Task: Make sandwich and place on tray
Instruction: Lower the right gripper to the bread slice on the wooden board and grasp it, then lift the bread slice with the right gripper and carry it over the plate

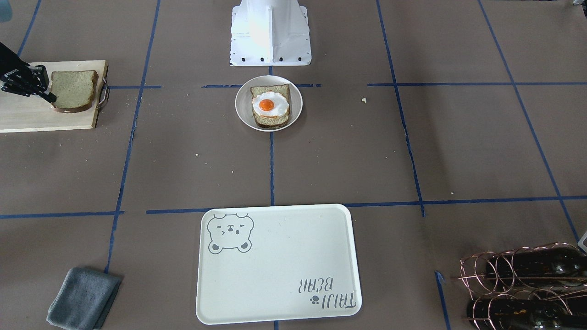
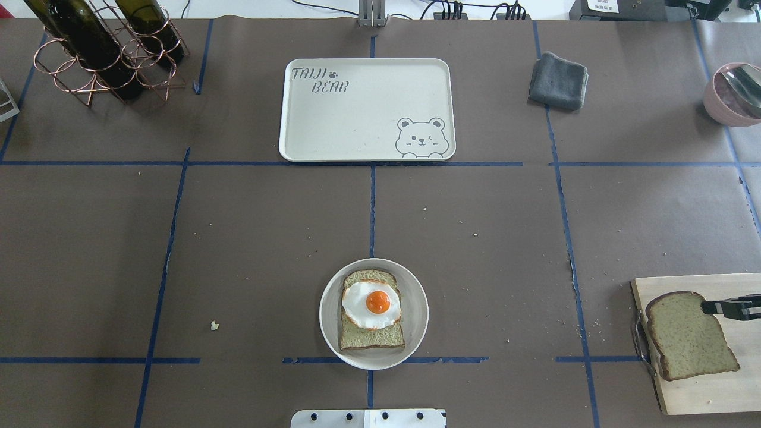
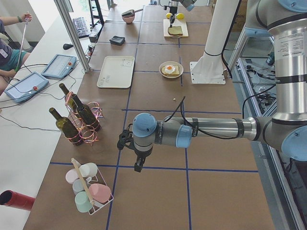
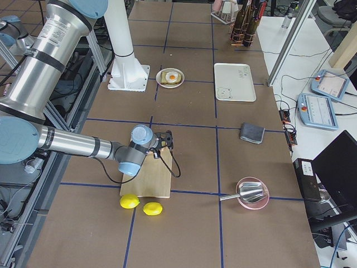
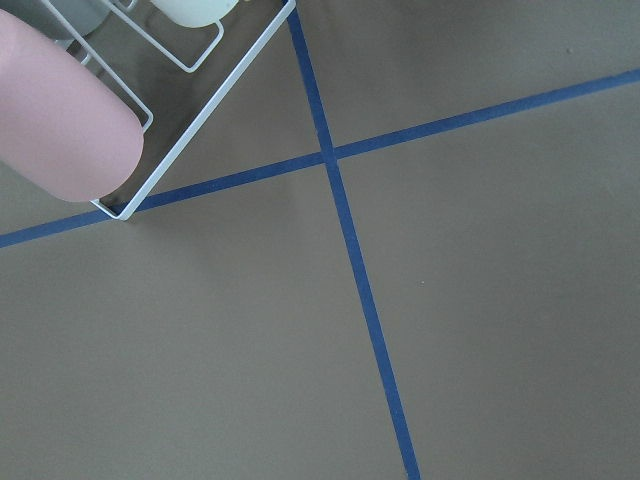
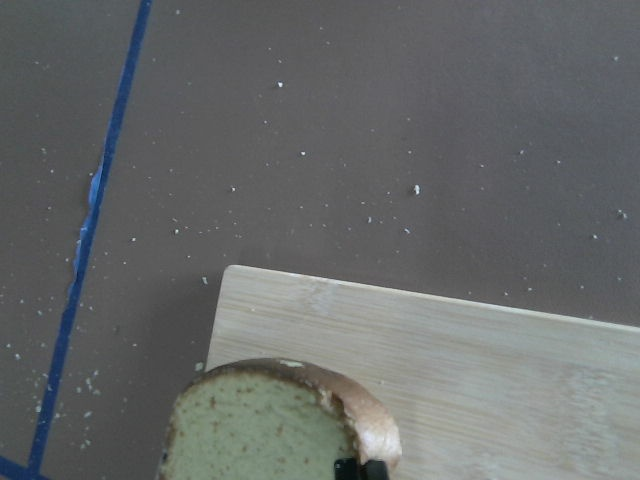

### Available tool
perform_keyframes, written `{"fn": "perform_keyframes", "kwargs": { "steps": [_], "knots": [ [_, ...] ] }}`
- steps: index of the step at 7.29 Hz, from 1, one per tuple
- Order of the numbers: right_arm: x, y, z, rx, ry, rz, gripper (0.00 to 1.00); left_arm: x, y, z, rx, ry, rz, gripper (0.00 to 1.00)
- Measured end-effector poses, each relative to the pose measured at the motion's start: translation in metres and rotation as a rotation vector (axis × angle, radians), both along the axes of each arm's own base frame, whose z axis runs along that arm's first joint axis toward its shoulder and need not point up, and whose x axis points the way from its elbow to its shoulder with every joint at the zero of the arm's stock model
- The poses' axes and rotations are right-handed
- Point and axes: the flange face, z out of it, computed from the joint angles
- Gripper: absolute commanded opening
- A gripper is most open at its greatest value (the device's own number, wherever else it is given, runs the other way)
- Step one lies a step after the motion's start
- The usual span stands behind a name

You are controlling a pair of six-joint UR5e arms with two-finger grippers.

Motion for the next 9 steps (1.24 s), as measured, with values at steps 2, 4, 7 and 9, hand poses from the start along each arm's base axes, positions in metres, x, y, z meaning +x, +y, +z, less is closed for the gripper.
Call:
{"fn": "perform_keyframes", "kwargs": {
  "steps": [2, 4, 7, 9],
  "knots": [
    [0.014, -0.013, -0.038, 0.006, -0.103, -0.024, 0.00, 0.000, 0.001, 0.002, -0.003, 0.000, 0.000, 1.00],
    [0.007, -0.046, -0.081, 0.068, -0.195, -0.042, 0.00, 0.000, 0.003, 0.003, -0.007, 0.000, 0.001, 1.00],
    [-0.056, -0.110, -0.171, 0.100, -0.327, -0.059, 0.00, 0.000, 0.006, 0.007, -0.016, 0.000, -0.001, 1.00],
    [-0.135, -0.126, -0.237, 0.059, -0.387, -0.048, 0.00, -0.001, 0.007, 0.008, -0.018, 0.000, -0.001, 1.00]
  ]
}}
